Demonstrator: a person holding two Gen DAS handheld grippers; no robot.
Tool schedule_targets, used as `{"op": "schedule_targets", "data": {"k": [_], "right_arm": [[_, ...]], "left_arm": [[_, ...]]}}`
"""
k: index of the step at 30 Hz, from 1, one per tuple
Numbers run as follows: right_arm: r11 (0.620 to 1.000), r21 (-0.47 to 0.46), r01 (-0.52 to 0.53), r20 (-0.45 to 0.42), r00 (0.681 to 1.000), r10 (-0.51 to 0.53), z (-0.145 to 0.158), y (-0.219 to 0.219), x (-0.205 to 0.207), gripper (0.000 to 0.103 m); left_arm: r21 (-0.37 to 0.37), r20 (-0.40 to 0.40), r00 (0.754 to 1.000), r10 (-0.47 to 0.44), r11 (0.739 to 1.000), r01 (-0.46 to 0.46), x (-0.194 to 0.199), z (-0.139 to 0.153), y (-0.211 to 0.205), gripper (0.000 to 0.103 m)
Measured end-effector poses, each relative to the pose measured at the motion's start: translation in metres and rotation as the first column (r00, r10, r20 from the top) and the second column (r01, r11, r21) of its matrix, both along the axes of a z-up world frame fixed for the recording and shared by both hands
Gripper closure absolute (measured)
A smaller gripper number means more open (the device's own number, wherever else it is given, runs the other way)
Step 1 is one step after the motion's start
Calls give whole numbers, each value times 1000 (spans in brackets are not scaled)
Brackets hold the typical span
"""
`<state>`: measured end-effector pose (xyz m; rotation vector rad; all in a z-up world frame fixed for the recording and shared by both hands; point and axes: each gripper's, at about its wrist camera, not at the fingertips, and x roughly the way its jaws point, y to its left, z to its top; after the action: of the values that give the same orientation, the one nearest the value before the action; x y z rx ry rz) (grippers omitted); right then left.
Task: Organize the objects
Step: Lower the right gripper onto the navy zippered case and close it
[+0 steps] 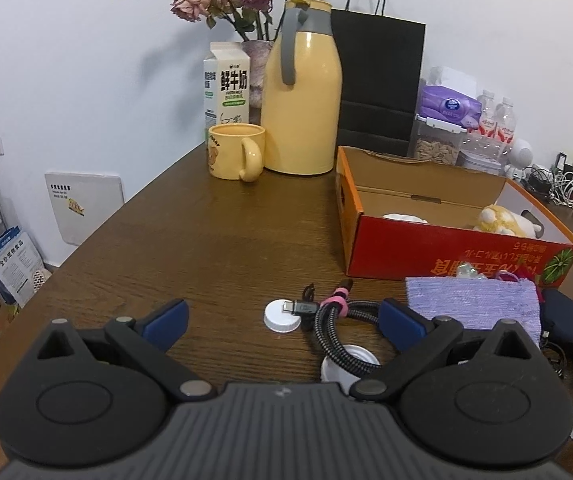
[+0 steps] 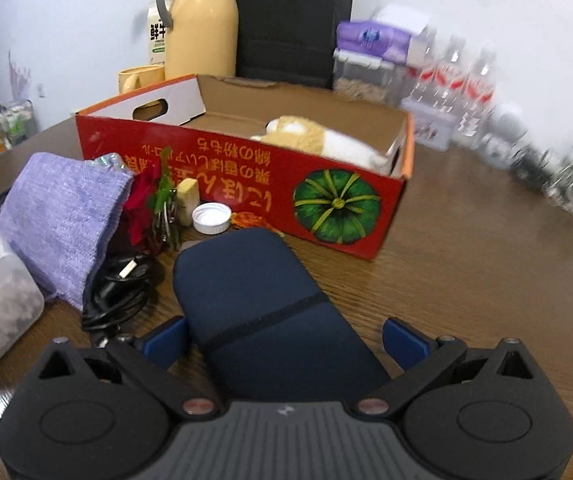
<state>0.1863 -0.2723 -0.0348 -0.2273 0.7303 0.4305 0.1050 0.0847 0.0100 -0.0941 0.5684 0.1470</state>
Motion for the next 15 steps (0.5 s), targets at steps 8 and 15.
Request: {"op": "schedule_targets", "data": {"k": [8, 15], "right_arm": [[996, 84, -21, -22, 1000, 23, -3, -2, 9, 13], [993, 108, 52, -13, 999, -51, 1, 0, -8, 25]], "left_arm": [[1, -11, 1000, 4, 1000, -4, 4, -3, 2, 0], [-7, -24, 1000, 1, 1000, -1, 6, -7, 1, 0]]}}
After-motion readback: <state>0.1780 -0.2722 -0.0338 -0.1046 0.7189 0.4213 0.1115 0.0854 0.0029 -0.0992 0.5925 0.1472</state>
